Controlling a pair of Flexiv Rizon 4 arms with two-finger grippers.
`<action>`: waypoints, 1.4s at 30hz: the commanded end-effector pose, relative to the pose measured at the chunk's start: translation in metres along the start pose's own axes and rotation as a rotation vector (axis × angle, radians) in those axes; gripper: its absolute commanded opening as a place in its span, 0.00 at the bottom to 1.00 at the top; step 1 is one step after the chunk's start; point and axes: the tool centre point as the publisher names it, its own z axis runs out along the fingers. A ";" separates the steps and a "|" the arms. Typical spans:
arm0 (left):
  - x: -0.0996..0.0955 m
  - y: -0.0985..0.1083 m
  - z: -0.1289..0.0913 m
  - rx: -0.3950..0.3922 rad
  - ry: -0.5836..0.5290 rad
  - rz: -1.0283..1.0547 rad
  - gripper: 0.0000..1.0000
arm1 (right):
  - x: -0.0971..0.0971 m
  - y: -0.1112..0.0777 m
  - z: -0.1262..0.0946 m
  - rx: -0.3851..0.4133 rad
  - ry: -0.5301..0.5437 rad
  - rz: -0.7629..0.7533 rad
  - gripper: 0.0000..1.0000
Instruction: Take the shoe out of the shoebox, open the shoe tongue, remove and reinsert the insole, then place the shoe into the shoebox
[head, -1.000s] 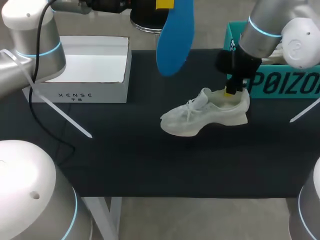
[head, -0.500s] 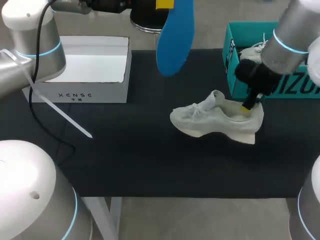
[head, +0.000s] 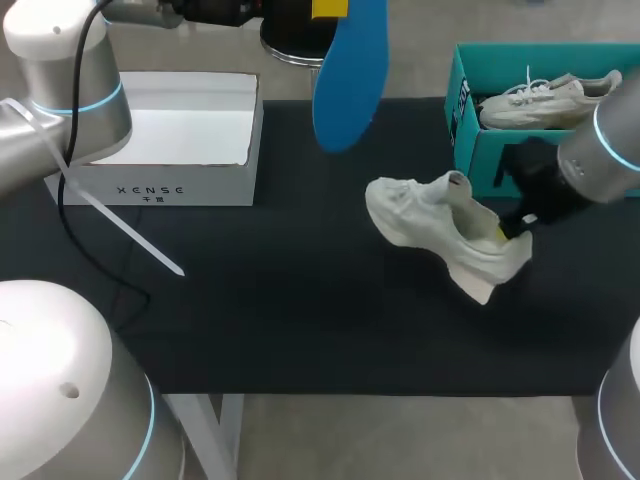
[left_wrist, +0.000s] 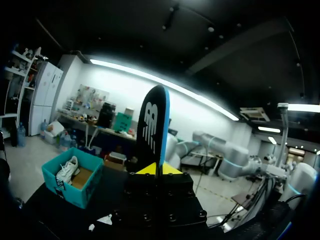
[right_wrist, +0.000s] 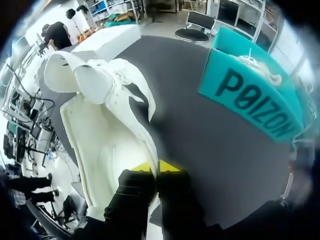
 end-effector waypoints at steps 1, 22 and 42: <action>-0.001 0.000 0.001 -0.001 0.001 0.000 0.00 | 0.012 0.005 -0.001 -0.113 -0.106 0.266 0.00; -0.001 0.000 0.001 -0.001 0.001 0.000 0.00 | 0.093 0.019 0.029 -0.176 -0.258 0.612 0.00; -0.001 0.000 0.001 -0.001 0.001 0.000 0.00 | 0.086 0.011 0.067 -0.210 -0.232 0.626 0.00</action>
